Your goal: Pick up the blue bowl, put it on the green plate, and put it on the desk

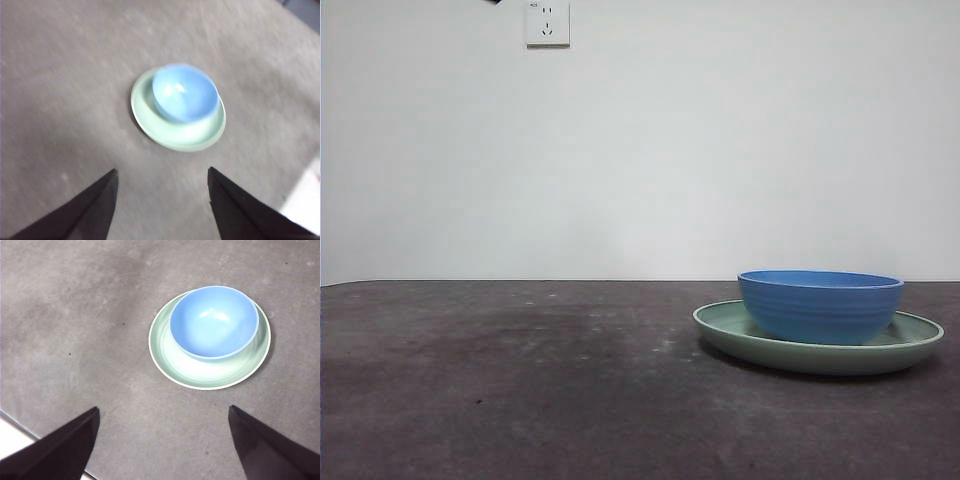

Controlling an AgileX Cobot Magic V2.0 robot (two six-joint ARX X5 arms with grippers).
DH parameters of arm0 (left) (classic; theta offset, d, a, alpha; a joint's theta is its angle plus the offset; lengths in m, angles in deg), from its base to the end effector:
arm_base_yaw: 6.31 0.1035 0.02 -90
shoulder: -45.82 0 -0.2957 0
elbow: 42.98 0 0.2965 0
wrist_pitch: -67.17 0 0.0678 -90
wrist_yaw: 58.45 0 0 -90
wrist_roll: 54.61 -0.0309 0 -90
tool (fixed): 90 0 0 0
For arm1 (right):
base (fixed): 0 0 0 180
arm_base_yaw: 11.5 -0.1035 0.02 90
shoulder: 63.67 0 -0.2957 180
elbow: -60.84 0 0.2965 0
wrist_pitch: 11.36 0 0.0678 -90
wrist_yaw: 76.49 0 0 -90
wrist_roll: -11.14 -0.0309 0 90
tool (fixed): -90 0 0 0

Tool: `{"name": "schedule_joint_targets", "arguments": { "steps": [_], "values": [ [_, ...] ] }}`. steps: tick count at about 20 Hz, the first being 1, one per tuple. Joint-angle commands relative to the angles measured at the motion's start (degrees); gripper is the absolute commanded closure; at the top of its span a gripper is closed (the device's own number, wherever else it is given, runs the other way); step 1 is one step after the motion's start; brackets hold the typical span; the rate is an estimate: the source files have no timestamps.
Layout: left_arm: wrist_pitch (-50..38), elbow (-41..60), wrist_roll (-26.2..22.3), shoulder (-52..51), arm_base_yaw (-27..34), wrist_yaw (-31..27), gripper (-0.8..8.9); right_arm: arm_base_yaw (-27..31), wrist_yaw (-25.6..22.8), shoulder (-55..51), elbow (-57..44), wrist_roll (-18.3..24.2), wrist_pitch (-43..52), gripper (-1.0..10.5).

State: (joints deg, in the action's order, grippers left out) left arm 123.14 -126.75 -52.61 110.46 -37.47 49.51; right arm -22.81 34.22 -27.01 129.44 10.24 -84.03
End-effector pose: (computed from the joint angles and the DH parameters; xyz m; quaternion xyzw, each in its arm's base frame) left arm 0.2101 -0.1382 0.4096 0.0213 0.3207 -0.3888 0.8634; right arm 0.1034 0.0318 0.3738 0.0356 0.3488 0.2558 0.9009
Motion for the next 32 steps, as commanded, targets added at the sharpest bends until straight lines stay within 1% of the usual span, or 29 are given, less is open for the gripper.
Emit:
{"name": "schedule_joint_targets", "arguments": {
  "steps": [1, 4, 7, 14, 16, 17, 18, 19, 21, 22, 24, 26, 28, 30, 32],
  "values": [
    [-1.75, 5.11, -2.01, -3.41, -0.24, 3.56, 5.25, -0.2, -0.2, 0.33, 1.09, -0.63, 0.48, 5.3],
    [-3.74, 12.66, -2.58, -8.28, -0.24, 9.2, 5.25, -0.2, -0.15, 0.33, 1.03, -1.27, 0.39, 5.3],
    [-3.34, 16.83, -2.91, -10.6, -0.26, 12.0, 5.25, -0.2, 0.0, 0.33, 1.03, -1.55, -0.04, 5.3],
    [-3.15, 17.29, -2.89, -10.86, -0.26, 12.55, 5.33, -0.2, 0.13, 0.33, -0.04, -1.73, -0.61, 5.3],
    [-3.15, 17.29, -2.89, -10.86, -0.26, 12.57, 5.33, -0.2, -0.13, 0.33, -0.33, -2.75, -0.59, 5.3],
    [-3.15, 17.29, -2.89, -10.86, -0.26, 12.55, 5.34, -0.2, -2.05, 0.35, -0.35, -4.68, -0.55, 5.3],
    [-3.17, 17.29, -2.86, -10.86, -0.26, 12.55, 5.33, -0.17, -5.29, 0.37, -0.35, -6.16, -0.52, 5.3],
    [-3.15, 17.29, -2.86, -10.86, -0.26, 12.55, 5.33, -0.17, -10.82, 0.74, -0.35, -7.63, -0.52, 5.3],
    [-3.15, 17.29, -2.86, -10.86, -0.26, 12.55, 5.33, -0.11, -18.73, 2.36, -0.37, -9.2, -0.5, 5.3],
    [-3.15, 17.29, -2.86, -10.86, -0.26, 12.57, 5.34, 0.02, -19.93, 3.58, -0.37, -9.35, -0.13, 5.3],
    [-3.13, 17.29, -2.89, -10.86, -0.26, 12.55, 5.33, 0.92, -20.0, 7.28, -0.37, -9.33, 2.25, 5.3],
    [-3.13, 17.29, -2.91, -10.86, -0.26, 12.55, 5.33, 2.36, -18.64, 12.07, -0.37, -9.16, 5.38, 5.3],
    [-3.13, 17.29, -3.1, -10.86, -0.26, 12.55, 5.33, 4.83, -17.03, 17.46, -0.37, -8.11, 8.59, 5.3],
    [-3.1, 17.29, -3.13, -10.86, -0.26, 12.55, 5.33, 8.41, -13.07, 23.26, -0.37, -6.6, 11.23, 5.3],
    [-3.1, 17.29, -3.13, -10.86, -0.26, 12.55, 5.33, 12.55, -7.56, 28.79, -0.37, -5.6, 14.53, 5.3]
  ]
}}
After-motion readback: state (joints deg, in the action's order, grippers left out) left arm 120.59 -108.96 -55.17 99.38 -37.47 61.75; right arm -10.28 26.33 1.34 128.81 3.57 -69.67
